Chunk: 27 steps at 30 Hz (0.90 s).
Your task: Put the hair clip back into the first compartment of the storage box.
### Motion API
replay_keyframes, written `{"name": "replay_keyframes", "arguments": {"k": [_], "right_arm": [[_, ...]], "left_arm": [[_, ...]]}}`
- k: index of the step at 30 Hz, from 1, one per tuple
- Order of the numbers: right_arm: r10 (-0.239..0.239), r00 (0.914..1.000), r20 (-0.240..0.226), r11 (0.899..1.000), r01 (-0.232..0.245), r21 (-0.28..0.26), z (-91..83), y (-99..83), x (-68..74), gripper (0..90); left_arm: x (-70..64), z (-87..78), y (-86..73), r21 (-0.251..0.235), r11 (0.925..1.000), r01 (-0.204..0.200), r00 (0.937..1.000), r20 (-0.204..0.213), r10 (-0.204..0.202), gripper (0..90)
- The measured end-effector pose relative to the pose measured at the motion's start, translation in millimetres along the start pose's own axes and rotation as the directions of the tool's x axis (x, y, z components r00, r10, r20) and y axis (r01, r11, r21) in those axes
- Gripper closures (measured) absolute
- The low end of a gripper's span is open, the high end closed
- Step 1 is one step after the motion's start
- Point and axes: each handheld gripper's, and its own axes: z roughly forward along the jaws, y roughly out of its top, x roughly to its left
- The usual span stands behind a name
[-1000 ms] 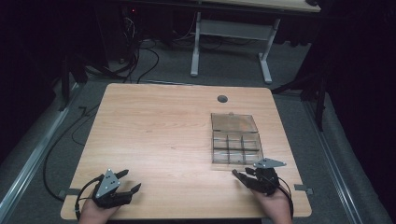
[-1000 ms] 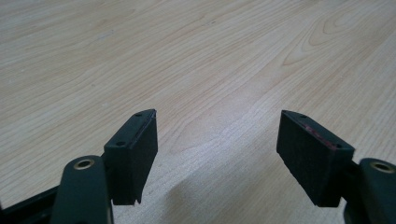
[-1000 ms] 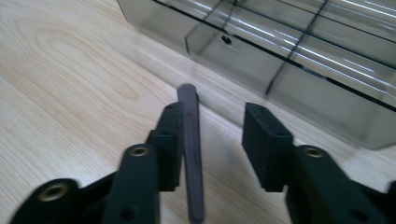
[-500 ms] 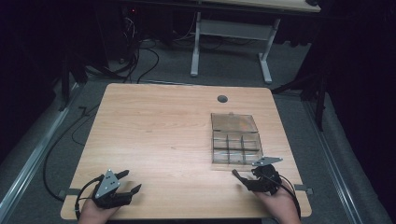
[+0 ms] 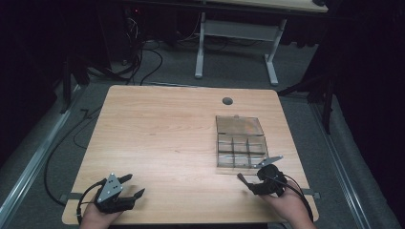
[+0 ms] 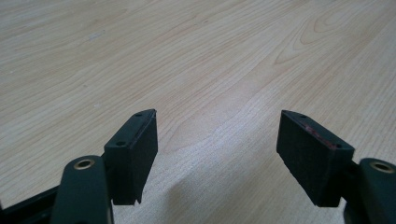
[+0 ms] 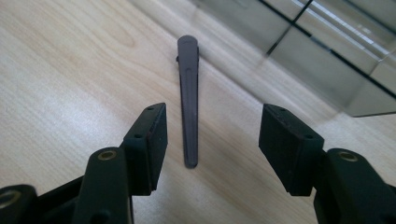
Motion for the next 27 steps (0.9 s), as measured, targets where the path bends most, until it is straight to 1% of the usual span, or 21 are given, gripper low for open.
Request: {"name": "replay_keyframes", "arguments": {"k": [3,5,6,7,9,10,11,12,14,16,21,24,27], "right_arm": [[-0.016,0.9999,0.003,0.999,0.016,0.043,0.7,3.4,2.4,44.2],[-0.023,0.9997,0.0,0.998,0.023,0.052,0.9,4.3,2.6,45.5],[-0.021,0.9998,-0.004,0.998,0.021,0.064,0.6,5.6,3.0,45.9],[-0.023,0.9995,-0.021,0.997,0.024,0.077,1.1,7.5,3.3,45.7],[-0.031,0.9991,-0.027,0.996,0.033,0.083,1.5,8.4,4.2,45.0],[-0.039,0.9991,-0.016,0.995,0.04,0.092,1.5,9.6,5.6,44.8],[-0.041,0.999,-0.014,0.993,0.043,0.107,1.7,12.7,7.0,45.0],[-0.041,0.999,-0.014,0.993,0.043,0.107,1.7,12.7,7.0,45.0],[-0.044,0.9988,-0.019,0.99,0.047,0.132,2.3,15.9,8.4,44.7],[-0.061,0.9979,-0.021,0.986,0.063,0.154,3.2,18.5,9.1,43.9],[-0.057,0.998,-0.025,0.98,0.061,0.188,3.9,26.0,9.1,43.8],[-0.055,0.9981,-0.028,0.979,0.059,0.193,4.1,28.7,8.8,44.2],[-0.059,0.9981,-0.018,0.975,0.061,0.212,5.4,33.0,8.5,45.8]], "left_arm": [[0.0,0.0,0.0,0.001,1.0,0.0,1.0,0.001,0.0,29.7],[0.0,0.0,0.0,0.0,1.0,0.0,1.0,0.001,0.0,29.7],[0.0,0.0,0.0,0.0,1.0,0.0,1.0,0.001,0.0,29.7],[0.0,0.1,0.0,0.0,1.0,0.0,1.0,0.002,0.0,29.7],[0.1,0.1,0.0,0.001,1.0,0.0,1.0,0.003,0.0,29.7],[0.1,0.1,0.1,0.002,1.0,-0.001,1.0,0.004,0.001,29.7],[0.1,0.1,0.0,0.001,1.0,-0.001,1.0,0.005,0.001,29.7],[0.1,0.1,0.0,0.001,1.0,-0.001,1.0,0.005,0.001,29.6],[0.1,0.1,0.0,0.001,1.0,-0.001,1.0,0.006,0.0,29.7],[0.2,0.0,0.0,0.001,1.0,-0.001,1.0,0.006,0.001,29.6],[0.2,0.0,0.0,0.001,1.0,-0.001,1.0,0.008,0.001,29.6],[0.1,0.1,0.0,0.001,1.0,-0.002,1.0,0.008,0.002,29.6],[0.2,0.0,0.0,0.001,1.0,-0.002,1.0,0.009,0.002,29.6]]}}
